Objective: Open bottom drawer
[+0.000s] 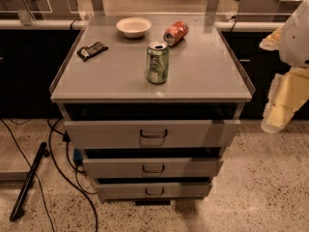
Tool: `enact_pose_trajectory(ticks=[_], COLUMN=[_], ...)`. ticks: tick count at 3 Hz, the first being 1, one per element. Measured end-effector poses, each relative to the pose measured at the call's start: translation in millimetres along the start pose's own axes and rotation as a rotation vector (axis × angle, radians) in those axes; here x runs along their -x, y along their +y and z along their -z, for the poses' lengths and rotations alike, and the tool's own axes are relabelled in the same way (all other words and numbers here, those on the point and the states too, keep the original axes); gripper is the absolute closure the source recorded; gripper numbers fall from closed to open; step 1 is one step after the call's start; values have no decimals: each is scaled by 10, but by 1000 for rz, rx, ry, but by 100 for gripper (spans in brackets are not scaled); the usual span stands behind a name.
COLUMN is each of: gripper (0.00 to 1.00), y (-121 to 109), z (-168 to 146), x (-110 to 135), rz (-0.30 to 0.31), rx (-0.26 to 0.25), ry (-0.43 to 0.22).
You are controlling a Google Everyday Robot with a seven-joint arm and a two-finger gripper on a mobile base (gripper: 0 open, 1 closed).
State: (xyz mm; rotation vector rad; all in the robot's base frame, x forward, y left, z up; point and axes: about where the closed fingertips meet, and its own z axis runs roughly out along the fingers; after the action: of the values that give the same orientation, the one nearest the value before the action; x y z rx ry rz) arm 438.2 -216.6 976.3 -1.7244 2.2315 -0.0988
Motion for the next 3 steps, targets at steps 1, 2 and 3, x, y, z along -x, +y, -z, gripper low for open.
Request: enact_pose_trajectory(ticks=[1, 2, 3], gripper=[0, 11, 36], y=[0, 0, 64], z=[0, 0, -74], x=[0, 0, -40], rz=[0, 0, -14], rx=[0, 0, -3], ry=[0, 0, -7])
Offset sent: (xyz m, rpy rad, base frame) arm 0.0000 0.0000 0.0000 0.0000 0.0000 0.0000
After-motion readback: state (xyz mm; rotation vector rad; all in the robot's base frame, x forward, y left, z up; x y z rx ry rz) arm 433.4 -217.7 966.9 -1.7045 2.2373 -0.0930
